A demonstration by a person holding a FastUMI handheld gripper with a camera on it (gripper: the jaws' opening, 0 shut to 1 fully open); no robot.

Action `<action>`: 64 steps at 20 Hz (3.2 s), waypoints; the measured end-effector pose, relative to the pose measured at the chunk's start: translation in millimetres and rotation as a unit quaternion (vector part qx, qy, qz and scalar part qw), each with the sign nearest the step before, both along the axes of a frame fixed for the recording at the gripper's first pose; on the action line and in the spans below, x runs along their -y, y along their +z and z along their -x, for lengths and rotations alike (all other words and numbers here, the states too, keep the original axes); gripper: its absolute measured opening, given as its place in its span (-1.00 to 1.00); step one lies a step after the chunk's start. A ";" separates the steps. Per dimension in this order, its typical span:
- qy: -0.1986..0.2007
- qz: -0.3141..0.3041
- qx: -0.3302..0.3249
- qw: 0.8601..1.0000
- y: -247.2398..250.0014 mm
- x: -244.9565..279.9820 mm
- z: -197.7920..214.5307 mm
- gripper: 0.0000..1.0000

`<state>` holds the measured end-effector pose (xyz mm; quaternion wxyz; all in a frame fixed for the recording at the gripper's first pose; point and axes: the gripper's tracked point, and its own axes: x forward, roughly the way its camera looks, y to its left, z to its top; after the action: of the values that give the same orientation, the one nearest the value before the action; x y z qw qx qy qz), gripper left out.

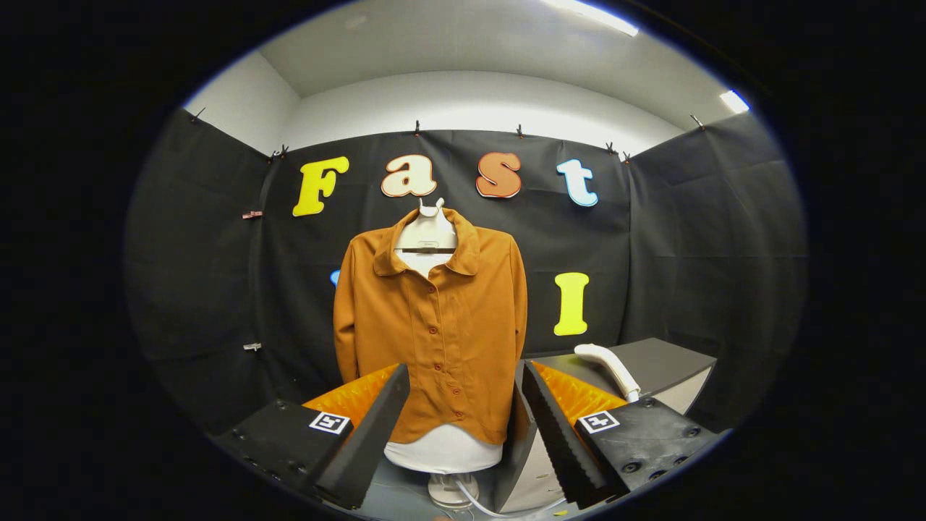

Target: Iron the clothes twice with a garment steamer, once on the left side and once on the right side.

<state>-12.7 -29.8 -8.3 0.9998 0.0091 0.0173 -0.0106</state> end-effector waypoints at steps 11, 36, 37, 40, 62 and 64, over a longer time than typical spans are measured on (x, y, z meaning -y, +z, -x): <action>-0.032 0.000 -0.005 0.999 -3.8 -10.0 -1.9 0.98; -0.150 0.011 -0.046 0.988 -40.0 219.5 -133.4 0.98; -0.150 0.011 -0.052 0.987 -44.6 232.7 -142.2 0.98; -0.147 0.007 -0.068 0.987 -59.9 264.8 -166.4 0.98; -0.127 -0.023 -0.327 0.936 -227.8 350.2 -259.3 0.83; -0.126 -0.018 -0.343 0.931 -231.7 347.2 -256.4 0.32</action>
<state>243.7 -377.0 -239.9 0.9232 0.0248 0.3577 -0.1384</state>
